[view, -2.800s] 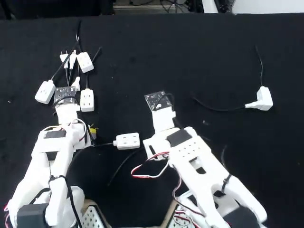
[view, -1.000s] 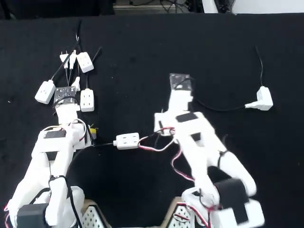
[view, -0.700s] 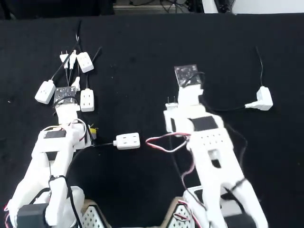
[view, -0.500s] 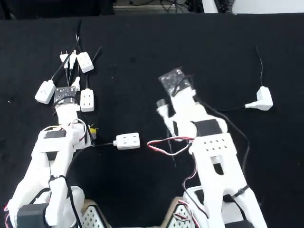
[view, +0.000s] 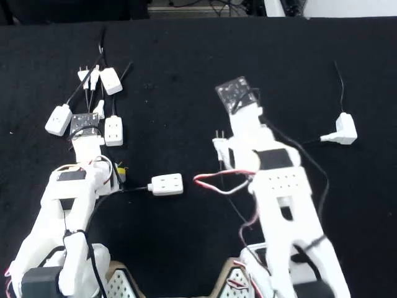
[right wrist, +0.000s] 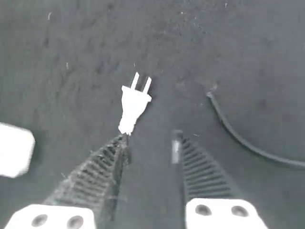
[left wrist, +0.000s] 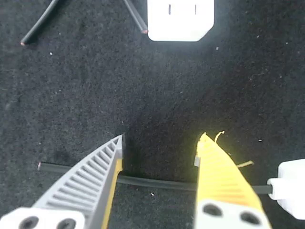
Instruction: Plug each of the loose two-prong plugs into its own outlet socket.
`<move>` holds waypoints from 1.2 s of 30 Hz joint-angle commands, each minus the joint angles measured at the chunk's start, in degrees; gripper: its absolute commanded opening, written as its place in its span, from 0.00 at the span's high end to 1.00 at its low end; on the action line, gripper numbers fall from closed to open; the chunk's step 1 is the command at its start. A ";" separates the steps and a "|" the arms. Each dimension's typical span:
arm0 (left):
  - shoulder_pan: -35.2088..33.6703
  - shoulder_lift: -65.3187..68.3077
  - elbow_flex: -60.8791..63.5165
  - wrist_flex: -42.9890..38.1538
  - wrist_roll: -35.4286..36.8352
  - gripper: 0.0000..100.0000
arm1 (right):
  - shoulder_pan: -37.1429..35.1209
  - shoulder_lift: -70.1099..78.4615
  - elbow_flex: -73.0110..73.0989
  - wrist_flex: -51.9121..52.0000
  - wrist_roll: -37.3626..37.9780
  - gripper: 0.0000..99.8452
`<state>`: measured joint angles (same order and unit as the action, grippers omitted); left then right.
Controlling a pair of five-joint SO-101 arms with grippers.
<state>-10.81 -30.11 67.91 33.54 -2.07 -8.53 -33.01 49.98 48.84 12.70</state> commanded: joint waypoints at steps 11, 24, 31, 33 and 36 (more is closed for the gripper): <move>-0.66 -1.41 -0.13 -0.44 0.44 0.75 | -9.05 27.56 -9.45 -8.88 -8.09 0.83; -0.57 -1.41 -0.22 -0.44 0.44 0.75 | -4.48 33.10 -7.43 -20.04 2.46 0.83; -0.57 -1.41 -0.13 -0.44 0.44 0.75 | -4.40 34.86 -8.92 -19.60 2.46 0.83; -0.57 -1.41 -0.13 -0.44 0.44 0.75 | -3.43 35.03 -9.10 -19.60 2.46 0.83; -0.57 -1.41 -0.13 -0.44 0.44 0.75 | -0.62 35.21 -9.89 -19.60 2.46 0.83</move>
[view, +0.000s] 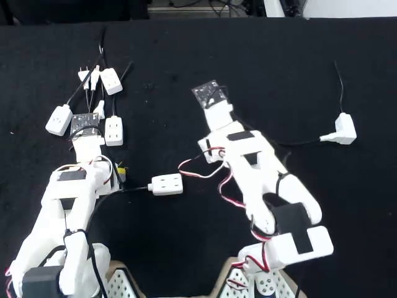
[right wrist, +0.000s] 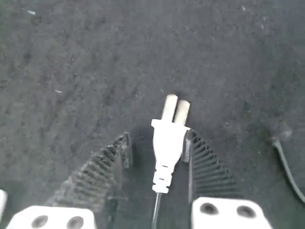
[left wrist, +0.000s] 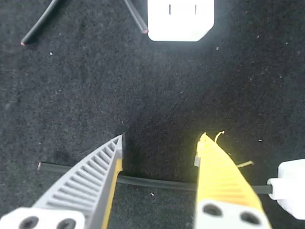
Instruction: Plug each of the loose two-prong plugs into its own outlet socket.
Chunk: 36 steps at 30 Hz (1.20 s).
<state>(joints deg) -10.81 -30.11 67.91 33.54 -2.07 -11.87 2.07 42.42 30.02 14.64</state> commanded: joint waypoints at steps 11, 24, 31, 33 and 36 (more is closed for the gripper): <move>-0.57 -1.41 -0.13 -0.44 0.44 0.75 | 8.18 -0.31 -2.59 -1.05 0.62 0.88; -0.48 -1.41 -0.22 -0.44 0.44 0.75 | 9.49 -16.31 -3.47 20.92 1.41 0.99; -0.57 -1.41 -0.22 -0.44 0.44 0.75 | 5.98 -29.05 -5.58 34.55 17.23 0.99; -0.57 -1.41 -0.22 -0.44 0.44 0.75 | 5.19 -32.92 -6.11 37.80 22.68 0.99; -0.57 -1.41 -0.13 -0.44 0.44 0.75 | 4.04 -37.93 -5.05 40.70 33.41 0.99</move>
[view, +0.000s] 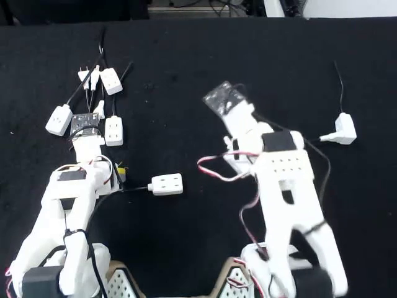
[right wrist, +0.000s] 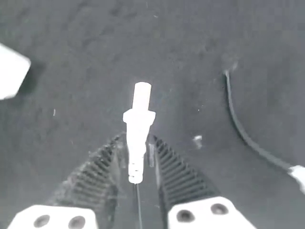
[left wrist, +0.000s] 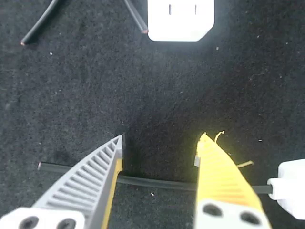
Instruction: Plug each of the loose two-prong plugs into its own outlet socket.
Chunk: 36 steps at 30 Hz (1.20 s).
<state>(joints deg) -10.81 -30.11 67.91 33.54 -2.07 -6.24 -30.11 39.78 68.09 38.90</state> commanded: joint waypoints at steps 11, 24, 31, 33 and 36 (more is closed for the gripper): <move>-0.57 -1.41 -0.13 -0.44 0.44 0.75 | -6.86 -8.13 30.37 -21.01 17.67 0.99; -0.57 -1.41 -0.13 -0.44 0.44 0.75 | -7.03 -8.13 32.75 -24.26 4.31 0.91; -0.66 -1.41 -0.04 -0.35 0.44 0.75 | -7.03 -8.04 33.01 -24.53 2.90 0.91; -0.66 -1.41 -0.04 -0.35 0.44 0.75 | -7.03 -8.04 33.01 -24.53 2.90 0.91; -0.66 -1.41 -0.04 -0.35 0.44 0.75 | -7.03 -8.04 33.54 -24.53 2.99 0.91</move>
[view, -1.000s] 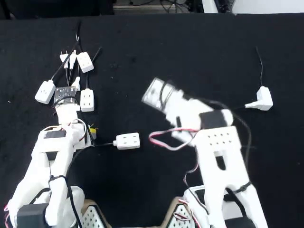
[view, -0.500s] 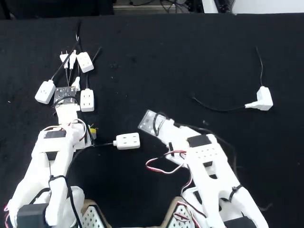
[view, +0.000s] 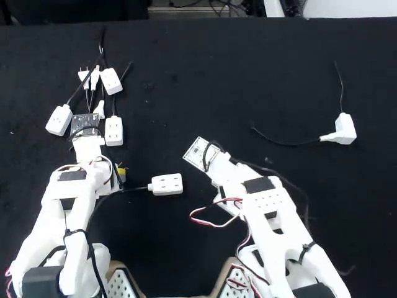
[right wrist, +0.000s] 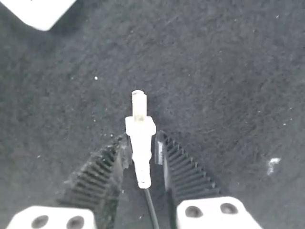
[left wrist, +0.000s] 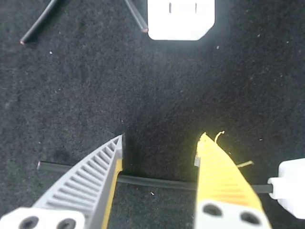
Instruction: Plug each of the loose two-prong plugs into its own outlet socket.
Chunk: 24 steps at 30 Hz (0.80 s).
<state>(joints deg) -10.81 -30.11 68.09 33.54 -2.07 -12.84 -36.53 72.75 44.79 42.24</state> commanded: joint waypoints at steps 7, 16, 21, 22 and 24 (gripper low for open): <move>-0.66 -1.32 -0.22 -0.35 0.44 0.75 | -0.18 -1.63 2.24 -1.23 -0.44 0.91; -0.66 -1.41 1.36 -0.35 0.44 0.75 | -0.18 -1.98 2.07 -1.76 -0.53 0.99; -0.57 -1.41 1.71 0.62 0.44 0.75 | -0.62 -4.26 -3.56 5.19 -3.08 0.99; -0.57 -1.41 1.63 0.97 0.44 0.75 | -0.62 -5.58 -5.67 8.53 -4.13 0.99; -0.57 -1.41 1.63 1.32 0.44 0.75 | -0.62 -9.01 -10.24 14.95 -4.66 0.99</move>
<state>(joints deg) -10.90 -30.37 69.93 33.98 -1.89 -12.75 -40.75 70.37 52.00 38.99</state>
